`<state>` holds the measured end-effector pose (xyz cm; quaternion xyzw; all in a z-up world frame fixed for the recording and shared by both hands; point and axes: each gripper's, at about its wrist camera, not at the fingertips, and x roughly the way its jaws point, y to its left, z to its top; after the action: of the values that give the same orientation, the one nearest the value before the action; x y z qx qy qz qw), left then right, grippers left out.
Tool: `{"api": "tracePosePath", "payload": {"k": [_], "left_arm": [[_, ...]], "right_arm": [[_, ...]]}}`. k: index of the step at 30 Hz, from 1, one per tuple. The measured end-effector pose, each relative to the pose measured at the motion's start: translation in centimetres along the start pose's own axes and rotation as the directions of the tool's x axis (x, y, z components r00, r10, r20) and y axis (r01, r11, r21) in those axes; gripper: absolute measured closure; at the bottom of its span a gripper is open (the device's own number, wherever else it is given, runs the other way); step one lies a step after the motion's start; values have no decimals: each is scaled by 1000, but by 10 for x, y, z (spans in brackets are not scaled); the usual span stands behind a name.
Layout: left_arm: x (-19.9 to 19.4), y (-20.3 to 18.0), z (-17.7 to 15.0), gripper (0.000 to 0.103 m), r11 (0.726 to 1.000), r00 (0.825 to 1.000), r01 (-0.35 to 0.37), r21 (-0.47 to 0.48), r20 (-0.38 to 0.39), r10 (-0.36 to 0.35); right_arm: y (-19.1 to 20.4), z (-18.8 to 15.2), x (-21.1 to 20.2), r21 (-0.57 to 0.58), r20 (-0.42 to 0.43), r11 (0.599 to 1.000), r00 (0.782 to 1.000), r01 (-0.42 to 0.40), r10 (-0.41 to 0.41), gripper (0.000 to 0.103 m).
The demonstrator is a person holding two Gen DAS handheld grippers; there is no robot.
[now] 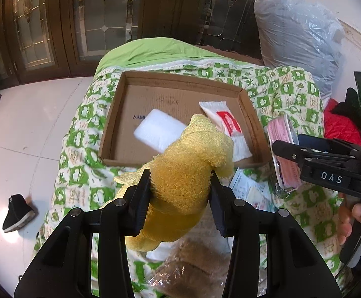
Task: Organize soft objects
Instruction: 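Lower cloth and pencil case into the tray, open both grippers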
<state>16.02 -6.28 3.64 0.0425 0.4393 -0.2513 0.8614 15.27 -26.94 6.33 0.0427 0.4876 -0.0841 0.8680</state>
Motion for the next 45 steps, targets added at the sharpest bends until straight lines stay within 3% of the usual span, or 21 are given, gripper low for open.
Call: {"api": "tracePosePath", "payload": {"k": [10, 22, 29, 36, 45], "left_arm": [[10, -12, 16, 60, 1000, 1000, -6, 27, -2, 6], [23, -2, 43, 60, 1000, 1000, -15, 22, -6, 15], [54, 6, 55, 60, 1000, 999, -19, 9, -35, 19], [84, 25, 72, 60, 999, 998, -34, -31, -58, 32], [123, 46, 98, 60, 993, 993, -90, -80, -79, 83]], "right_arm": [[-11, 12, 13, 6, -22, 999, 999, 36, -36, 34], [-40, 27, 16, 55, 6, 998, 1000, -27, 27, 34], [-51, 39, 34, 85, -2, 995, 998, -59, 59, 34], [-37, 49, 67, 55, -24, 995, 996, -85, 86, 34], [-28, 71, 94, -26, 13, 999, 1000, -27, 28, 34]]}}
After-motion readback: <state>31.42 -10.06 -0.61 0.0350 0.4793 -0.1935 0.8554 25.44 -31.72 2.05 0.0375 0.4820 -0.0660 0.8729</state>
